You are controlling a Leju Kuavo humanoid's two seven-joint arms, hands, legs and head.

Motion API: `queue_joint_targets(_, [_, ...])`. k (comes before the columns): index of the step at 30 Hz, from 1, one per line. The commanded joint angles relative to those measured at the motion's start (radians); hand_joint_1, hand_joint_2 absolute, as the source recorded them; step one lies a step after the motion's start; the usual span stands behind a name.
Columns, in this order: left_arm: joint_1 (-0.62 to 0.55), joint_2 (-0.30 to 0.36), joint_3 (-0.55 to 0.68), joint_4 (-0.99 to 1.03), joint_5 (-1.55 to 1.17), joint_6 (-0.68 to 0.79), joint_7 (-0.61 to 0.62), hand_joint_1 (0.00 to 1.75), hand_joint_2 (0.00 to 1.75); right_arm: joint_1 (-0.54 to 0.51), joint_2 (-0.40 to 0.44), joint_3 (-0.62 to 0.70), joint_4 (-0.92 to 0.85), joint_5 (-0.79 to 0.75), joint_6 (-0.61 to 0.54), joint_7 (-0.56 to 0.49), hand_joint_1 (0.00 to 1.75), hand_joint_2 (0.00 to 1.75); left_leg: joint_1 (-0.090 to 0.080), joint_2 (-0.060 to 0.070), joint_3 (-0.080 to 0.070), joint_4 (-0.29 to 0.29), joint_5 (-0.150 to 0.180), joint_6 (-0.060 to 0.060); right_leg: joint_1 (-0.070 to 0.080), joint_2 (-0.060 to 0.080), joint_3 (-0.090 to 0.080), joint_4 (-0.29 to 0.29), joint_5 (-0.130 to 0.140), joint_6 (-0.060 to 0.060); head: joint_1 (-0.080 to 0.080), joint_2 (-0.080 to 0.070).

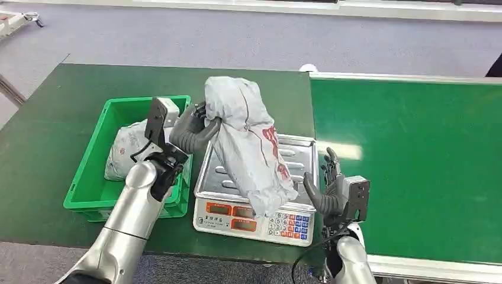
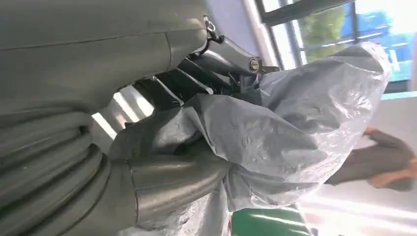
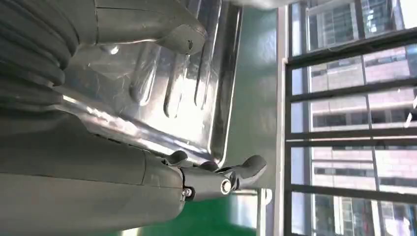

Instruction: Moved the parcel from conveyor to table for the left to box.

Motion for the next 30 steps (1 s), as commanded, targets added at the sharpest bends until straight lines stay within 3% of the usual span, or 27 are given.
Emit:
queue_joint_targets(1, [-0.105,0.036,-0.039,0.030,0.073,-0.013,0.005,1.75,1.75,0.011,-0.005,-0.076,-0.052,0.007,-0.003,0.018,0.00,1.75,0.001,-0.001,0.000,0.000,0.000,0.000,0.001,-0.003,0.001,-0.001,0.000,0.000,0.000,0.000])
queue_joint_targets(11, [-0.062,0.095,0.021,-0.048,0.144,-0.015,-0.001,1.75,1.75,0.044,-0.009,-0.088,-0.073,0.010,-0.002,0.019,0.00,1.75,0.001,0.001,0.001,-0.001,0.000,0.000,0.001,-0.002,0.002,-0.002,0.000,-0.001,0.000,0.000])
queue_joint_targets(14, [-0.012,0.186,0.121,-0.113,0.150,0.034,-0.012,1.75,1.75,0.086,-0.012,-0.099,-0.103,0.011,-0.012,0.011,0.00,1.75,0.001,0.005,0.003,-0.002,-0.001,0.000,0.002,0.003,0.002,-0.003,0.001,-0.001,0.000,0.000])
queue_joint_targets(18, [0.021,0.314,0.278,-0.056,0.113,0.038,-0.026,1.75,1.75,0.136,-0.017,-0.138,-0.155,0.003,-0.023,0.004,0.00,1.75,0.000,0.011,0.005,-0.004,-0.001,-0.001,0.001,0.009,0.002,-0.002,0.001,-0.002,0.000,0.000])
queue_joint_targets(22, [0.071,0.320,0.367,-0.037,0.078,0.015,-0.044,1.75,1.75,0.150,-0.023,-0.141,-0.154,0.002,-0.021,-0.007,0.00,1.75,0.001,0.010,0.005,-0.004,-0.001,-0.002,0.003,0.008,0.002,-0.002,0.001,-0.002,-0.001,0.000])
queue_joint_targets(30, [0.058,0.299,0.389,0.040,0.049,0.035,-0.082,1.75,1.75,0.165,-0.022,-0.135,-0.172,0.006,-0.033,-0.012,0.00,1.75,0.001,0.006,0.002,-0.003,0.000,-0.002,0.003,0.005,0.001,-0.002,-0.001,-0.002,0.000,0.000])
